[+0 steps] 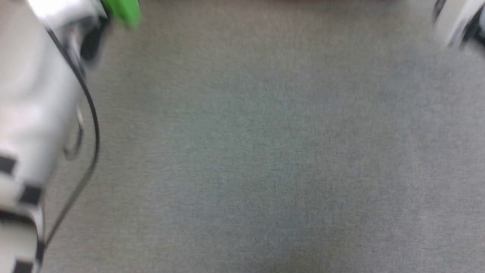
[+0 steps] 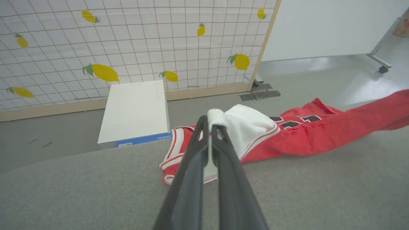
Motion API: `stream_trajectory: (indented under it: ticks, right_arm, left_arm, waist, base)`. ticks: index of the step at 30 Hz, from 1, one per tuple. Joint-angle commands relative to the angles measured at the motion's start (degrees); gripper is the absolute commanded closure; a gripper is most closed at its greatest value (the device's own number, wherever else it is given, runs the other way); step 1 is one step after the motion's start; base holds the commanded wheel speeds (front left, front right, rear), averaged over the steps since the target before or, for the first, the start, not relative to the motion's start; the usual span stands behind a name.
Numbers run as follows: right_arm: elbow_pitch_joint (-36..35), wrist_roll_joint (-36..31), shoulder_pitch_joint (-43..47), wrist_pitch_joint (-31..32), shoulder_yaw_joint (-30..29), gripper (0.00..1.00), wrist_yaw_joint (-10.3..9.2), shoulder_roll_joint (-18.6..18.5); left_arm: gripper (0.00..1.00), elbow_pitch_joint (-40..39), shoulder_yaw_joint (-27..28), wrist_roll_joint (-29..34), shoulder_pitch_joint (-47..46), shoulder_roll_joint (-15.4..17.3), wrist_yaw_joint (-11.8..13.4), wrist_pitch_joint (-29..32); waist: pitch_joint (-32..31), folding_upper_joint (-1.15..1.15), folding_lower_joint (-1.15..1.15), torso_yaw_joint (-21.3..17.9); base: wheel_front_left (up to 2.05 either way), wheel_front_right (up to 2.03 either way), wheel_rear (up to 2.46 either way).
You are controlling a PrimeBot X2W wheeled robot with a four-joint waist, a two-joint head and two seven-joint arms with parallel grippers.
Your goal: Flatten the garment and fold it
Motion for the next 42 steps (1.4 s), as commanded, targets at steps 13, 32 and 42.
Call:
stream_trajectory:
  ticks: [13, 32, 42]
  right_arm:
    - [-13.2, 5.11, 26.79, 5.77, 5.15, 1.0, -0.08, -9.05]
    - [-28.98, 9.89, 54.45, 22.34, -4.99, 1.0, -0.08, -20.08]
    - [-34.02, 8.58, 60.0, 24.9, -16.5, 1.0, -0.08, -18.79]
  left_arm:
    - [1.0, -31.49, -4.57, -5.76, 37.73, 16.29, 12.06, 9.75]
    - [1.0, -60.19, -8.35, -18.16, 65.83, 32.55, 24.12, 19.26]
    - [1.0, -60.83, -6.17, -15.69, 63.94, 30.34, 24.96, 14.55]
  waist:
    - [-17.1, 0.0, 0.01, 2.96]
    - [-26.0, 0.0, 0.01, 4.55]
    - [-23.71, 0.0, 0.01, 3.76]
  base:
    - [0.0, 0.0, 0.0]
    - [0.0, 0.0, 0.0]
    - [0.0, 0.0, 0.0]
